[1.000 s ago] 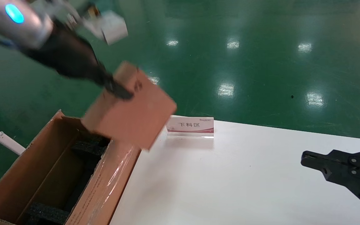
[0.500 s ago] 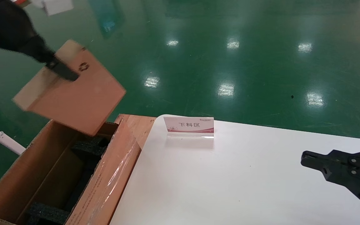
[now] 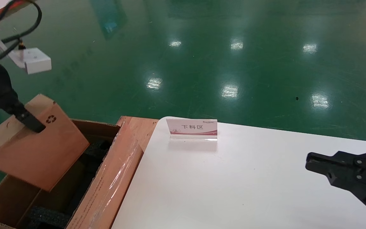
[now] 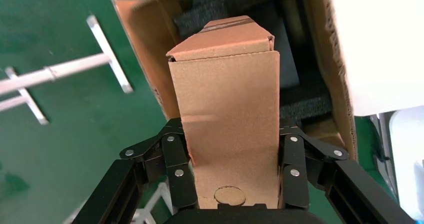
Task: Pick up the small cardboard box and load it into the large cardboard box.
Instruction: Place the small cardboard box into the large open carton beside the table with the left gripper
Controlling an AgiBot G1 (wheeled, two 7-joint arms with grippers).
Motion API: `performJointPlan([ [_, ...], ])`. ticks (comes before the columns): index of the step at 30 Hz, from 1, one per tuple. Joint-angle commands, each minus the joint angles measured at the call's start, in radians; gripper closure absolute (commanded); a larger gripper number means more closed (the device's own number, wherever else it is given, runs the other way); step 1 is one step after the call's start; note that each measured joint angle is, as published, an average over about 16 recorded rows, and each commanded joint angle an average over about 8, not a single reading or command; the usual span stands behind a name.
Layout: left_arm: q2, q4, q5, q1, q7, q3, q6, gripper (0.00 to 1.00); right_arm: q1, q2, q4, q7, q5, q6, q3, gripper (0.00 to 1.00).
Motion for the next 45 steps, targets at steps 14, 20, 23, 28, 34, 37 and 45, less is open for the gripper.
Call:
performJointPlan([
  [14, -0.050, 0.069, -0.017, 0.133, 0.017, 0.073, -0.096, 1.00, 0.000, 0.000, 0.000, 0.000, 0.001, 0.000, -0.001, 0.00],
  [20, -0.052, 0.118, -0.018, 0.189, 0.033, 0.076, -0.137, 1.00, 0.000, 0.001, 0.000, -0.001, 0.001, 0.001, -0.001, 0.00],
  [23, -0.047, 0.144, -0.014, 0.215, 0.040, 0.079, -0.155, 1.00, 0.000, 0.001, 0.000, -0.001, 0.001, 0.001, -0.001, 0.00],
  [28, -0.037, 0.184, -0.008, 0.250, 0.051, 0.084, -0.174, 1.00, 0.000, 0.001, 0.000, -0.001, 0.001, 0.001, -0.002, 0.00],
  [34, -0.026, 0.235, -0.005, 0.293, 0.066, 0.089, -0.190, 1.00, 0.000, 0.001, 0.000, -0.001, 0.001, 0.001, -0.002, 0.00],
  [37, -0.020, 0.263, -0.004, 0.316, 0.076, 0.092, -0.197, 1.00, 0.000, 0.001, 0.000, -0.001, 0.002, 0.001, -0.002, 0.00],
  [45, -0.005, 0.339, -0.005, 0.377, 0.098, 0.096, -0.218, 1.00, 0.001, 0.001, 0.000, -0.001, 0.002, 0.001, -0.003, 0.00],
])
